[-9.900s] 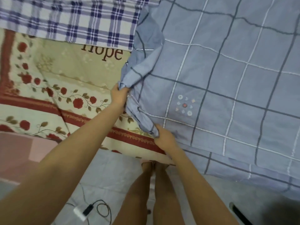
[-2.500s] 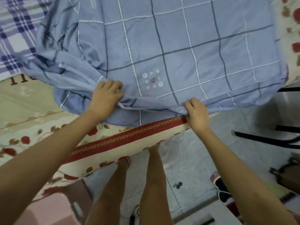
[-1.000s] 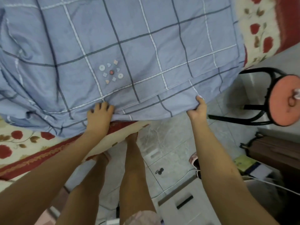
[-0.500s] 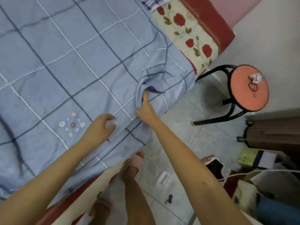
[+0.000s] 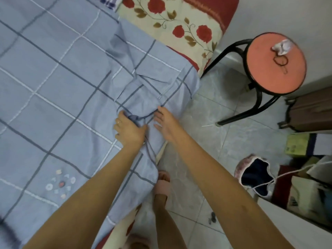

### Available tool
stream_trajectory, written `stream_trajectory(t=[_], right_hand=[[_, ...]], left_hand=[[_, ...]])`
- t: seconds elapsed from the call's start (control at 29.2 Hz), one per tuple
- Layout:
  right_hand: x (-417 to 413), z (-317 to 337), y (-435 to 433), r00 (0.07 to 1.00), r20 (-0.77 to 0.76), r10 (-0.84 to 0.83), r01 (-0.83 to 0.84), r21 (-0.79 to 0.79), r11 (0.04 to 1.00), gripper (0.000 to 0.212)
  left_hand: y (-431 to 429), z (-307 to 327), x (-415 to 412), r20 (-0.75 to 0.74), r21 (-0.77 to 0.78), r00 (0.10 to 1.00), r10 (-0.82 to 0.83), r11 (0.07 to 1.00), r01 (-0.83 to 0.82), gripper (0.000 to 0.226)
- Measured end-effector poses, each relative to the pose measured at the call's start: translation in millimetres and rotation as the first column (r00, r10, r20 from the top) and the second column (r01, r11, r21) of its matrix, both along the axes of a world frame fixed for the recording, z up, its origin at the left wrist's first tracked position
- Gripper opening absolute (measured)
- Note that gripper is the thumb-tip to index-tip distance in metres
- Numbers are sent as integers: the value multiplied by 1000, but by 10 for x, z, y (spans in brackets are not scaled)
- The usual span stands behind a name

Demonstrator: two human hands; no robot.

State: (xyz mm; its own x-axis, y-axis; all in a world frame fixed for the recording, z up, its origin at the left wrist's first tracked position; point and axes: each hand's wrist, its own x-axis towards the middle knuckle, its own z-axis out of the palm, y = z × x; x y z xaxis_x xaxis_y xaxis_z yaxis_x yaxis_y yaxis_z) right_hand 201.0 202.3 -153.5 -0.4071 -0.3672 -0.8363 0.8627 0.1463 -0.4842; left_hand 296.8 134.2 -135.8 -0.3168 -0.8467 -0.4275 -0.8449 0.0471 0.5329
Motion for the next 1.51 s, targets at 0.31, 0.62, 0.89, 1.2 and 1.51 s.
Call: stream_trajectory(t=[0.31,0.62,0.89,1.2,1.51], right_hand=[[-818,14,-155,916,-401,-31,122,203,972,34],[-1646,-499,426,956,-144,-255,280,193,940,46],[-1615,-618,484,909,-55,-414,412,-43,910,20],[-1788,-294,606,866,-356,-351,422,145,895,10],[-1741,435,493,666,-746,-3,258,226,939,23]], left_hand=[[98,250,-185,-433,-227,741,-513,858,461,56],[-537,-332,0,387,161,913,-129,984,71,157],[-550,-369,-30,467,199,866,-178,976,94,148],[-581,-337,-60,470,205,857,-211,971,127,146],[-595,-251,-40,473,254,832,-289,949,186,146]])
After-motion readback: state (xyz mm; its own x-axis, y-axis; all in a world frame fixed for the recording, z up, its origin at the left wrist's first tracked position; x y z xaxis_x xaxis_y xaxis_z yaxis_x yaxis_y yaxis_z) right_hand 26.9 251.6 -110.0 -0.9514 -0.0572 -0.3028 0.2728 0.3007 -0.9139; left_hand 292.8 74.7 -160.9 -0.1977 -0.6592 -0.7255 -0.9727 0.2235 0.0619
